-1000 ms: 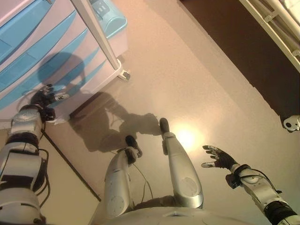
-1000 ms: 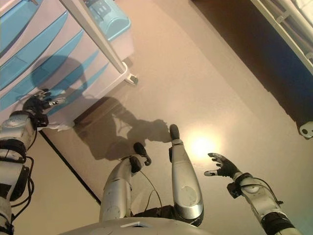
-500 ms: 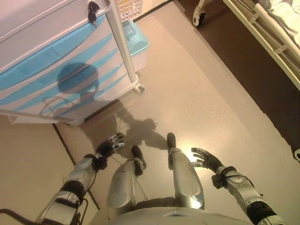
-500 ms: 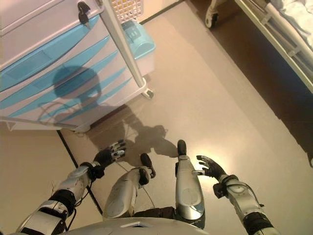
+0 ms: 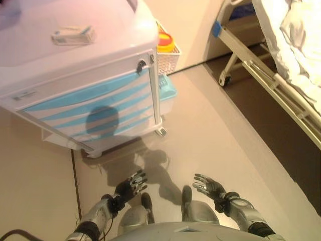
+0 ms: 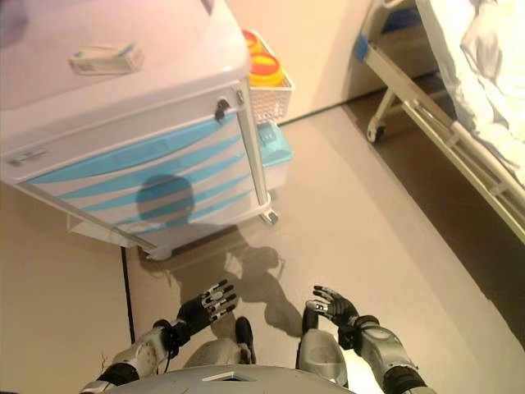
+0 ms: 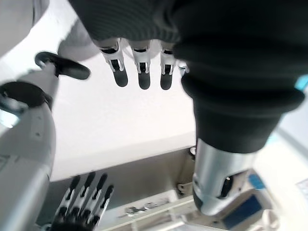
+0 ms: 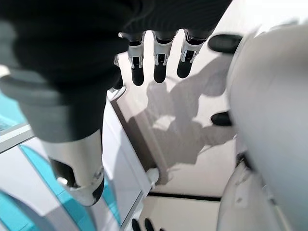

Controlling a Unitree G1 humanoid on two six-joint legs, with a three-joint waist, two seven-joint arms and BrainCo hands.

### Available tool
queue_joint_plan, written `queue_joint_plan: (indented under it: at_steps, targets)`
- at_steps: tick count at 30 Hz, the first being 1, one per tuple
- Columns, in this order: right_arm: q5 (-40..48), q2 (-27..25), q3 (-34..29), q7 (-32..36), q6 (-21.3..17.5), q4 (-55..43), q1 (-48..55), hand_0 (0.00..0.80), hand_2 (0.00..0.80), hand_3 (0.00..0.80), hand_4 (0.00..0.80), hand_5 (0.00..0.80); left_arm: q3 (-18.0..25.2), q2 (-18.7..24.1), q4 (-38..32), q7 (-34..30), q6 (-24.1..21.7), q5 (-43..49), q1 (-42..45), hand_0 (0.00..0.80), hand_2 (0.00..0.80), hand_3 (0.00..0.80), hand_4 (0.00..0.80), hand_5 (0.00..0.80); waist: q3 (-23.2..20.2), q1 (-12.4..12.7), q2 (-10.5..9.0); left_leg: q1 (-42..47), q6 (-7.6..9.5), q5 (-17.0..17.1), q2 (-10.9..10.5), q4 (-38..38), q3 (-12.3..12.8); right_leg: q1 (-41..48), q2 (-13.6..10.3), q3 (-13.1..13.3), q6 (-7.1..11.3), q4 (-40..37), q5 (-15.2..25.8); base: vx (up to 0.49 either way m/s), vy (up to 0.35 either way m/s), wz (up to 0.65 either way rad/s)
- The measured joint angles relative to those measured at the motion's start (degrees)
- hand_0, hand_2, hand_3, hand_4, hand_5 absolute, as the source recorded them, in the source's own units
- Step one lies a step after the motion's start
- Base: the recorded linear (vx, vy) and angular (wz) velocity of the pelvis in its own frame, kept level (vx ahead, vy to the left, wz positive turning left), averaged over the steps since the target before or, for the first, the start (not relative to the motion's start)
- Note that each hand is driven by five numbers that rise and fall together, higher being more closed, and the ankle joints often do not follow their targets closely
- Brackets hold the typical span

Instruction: Open the drawer and pick up the medicine

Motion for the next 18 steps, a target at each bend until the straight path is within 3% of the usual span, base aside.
queue_joint_plan:
  at_steps: [7,18]
  targets:
    - [6.11,2.46,0.26,2.33,-0.32,5.97,1.33,0.000,0.000,0.000,0.000,0.000,-1.60,-0.17,1.50,-2.01,3.26,-0.54,1.55,0.000,0.000,0.000,0.000,0.000,-2.53,2.01,0.04,1.60,-0.60,1.97,-0.04,-3.16,-1.69,1.43,-0.10,-1.85,0.05,-0.81,-0.05,-0.029,-0.054,0.14]
    - [8.30,3.08,-0.39,6.03,-4.02,10.41,2.05,0.000,0.000,0.000,0.000,0.000,-2.15,-0.92,3.67,-4.18,3.19,0.72,2.17,0.000,0.000,0.000,0.000,0.000,-5.41,1.78,0.35,2.72,-0.57,2.97,0.17,-4.93,-1.61,1.60,0.17,-1.75,0.03,-0.89,-0.04,-0.009,-0.009,0.00]
